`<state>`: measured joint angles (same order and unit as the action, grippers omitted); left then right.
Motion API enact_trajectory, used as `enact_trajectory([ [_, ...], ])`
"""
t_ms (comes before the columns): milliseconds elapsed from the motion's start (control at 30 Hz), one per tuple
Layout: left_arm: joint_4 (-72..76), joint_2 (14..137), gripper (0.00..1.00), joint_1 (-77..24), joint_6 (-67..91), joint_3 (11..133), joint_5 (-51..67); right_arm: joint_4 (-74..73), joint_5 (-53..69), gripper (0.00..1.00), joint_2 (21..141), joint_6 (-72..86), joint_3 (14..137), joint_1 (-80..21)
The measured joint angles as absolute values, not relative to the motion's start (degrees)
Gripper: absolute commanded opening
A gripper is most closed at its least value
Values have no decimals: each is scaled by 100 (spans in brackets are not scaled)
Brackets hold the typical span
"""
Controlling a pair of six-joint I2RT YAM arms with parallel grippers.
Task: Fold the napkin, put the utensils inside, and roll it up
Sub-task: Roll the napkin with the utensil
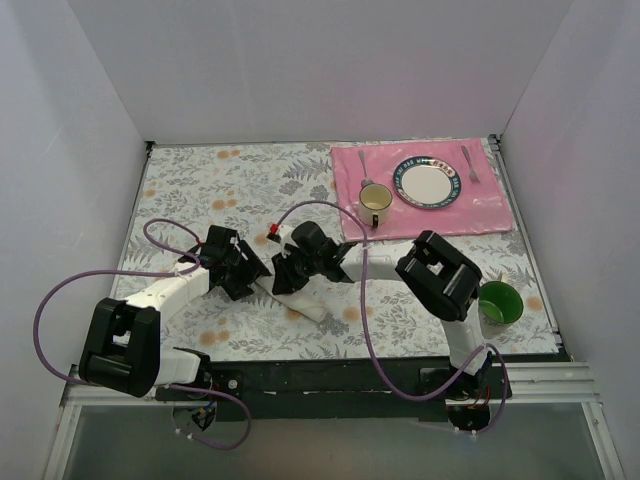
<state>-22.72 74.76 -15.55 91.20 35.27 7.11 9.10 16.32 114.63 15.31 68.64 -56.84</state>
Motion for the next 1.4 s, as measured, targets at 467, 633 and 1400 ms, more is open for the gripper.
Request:
enact_trajectory([
  [467, -1903, 7981, 40, -1975, 9109, 3747, 663, 3153, 4604, 36, 12409, 3940, 6458, -4731],
  [633, -1900, 8075, 32, -2023, 9148, 3756, 539, 3332, 4781, 55, 12425, 4226, 6364, -4687],
  [1400, -2073, 8206, 29, -2043, 9113, 3900, 558, -768, -281, 84, 11093, 582, 7201, -6785],
])
